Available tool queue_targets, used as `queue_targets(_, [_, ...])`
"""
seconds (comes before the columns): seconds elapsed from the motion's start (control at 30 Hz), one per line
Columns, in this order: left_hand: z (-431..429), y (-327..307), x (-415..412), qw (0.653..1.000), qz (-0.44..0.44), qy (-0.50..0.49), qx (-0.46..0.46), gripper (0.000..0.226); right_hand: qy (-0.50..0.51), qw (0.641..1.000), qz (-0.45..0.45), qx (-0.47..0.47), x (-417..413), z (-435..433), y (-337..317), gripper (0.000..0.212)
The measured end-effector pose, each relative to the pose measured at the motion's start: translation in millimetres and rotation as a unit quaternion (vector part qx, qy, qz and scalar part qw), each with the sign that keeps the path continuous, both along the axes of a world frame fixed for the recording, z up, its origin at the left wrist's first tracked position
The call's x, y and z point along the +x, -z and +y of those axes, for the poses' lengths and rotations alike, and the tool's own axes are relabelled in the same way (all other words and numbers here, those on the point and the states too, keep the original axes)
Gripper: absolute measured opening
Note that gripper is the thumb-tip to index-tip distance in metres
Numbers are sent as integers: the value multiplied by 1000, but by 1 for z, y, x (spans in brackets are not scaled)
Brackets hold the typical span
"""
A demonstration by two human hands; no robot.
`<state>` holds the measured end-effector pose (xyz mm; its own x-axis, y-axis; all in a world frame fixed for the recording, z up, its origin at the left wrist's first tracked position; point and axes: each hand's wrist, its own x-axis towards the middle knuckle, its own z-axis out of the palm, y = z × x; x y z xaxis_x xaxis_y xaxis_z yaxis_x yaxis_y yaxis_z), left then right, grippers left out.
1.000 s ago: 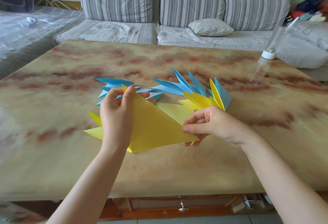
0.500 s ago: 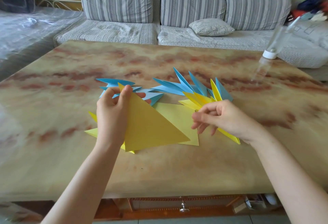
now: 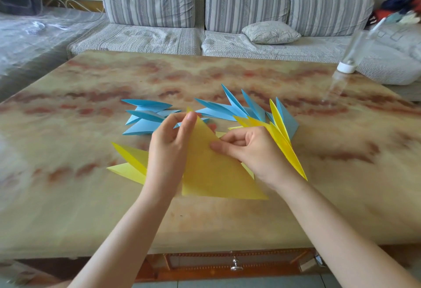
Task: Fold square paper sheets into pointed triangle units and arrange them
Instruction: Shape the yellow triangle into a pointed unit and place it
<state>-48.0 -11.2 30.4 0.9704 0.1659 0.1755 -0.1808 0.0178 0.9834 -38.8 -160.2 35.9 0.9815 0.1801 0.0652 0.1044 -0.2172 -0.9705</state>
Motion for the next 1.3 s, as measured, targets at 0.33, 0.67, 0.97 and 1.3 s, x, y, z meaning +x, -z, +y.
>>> queue_targets(0.33, [10, -2, -3, 975, 138, 174, 12, 23, 133, 987, 3, 90, 5, -13, -2, 9])
queue_targets(0.67, [15, -5, -1, 982, 92, 163, -35, 21, 36, 993, 99, 47, 2, -28, -8, 26])
queue_targets(0.97, [12, -5, -3, 975, 80, 188, -87, 29, 59, 990, 93, 91, 4, -28, -6, 33])
queue_targets(1.3, [11, -4, -4, 983, 76, 154, -67, 22, 69, 988, 92, 101, 2, -26, -4, 31])
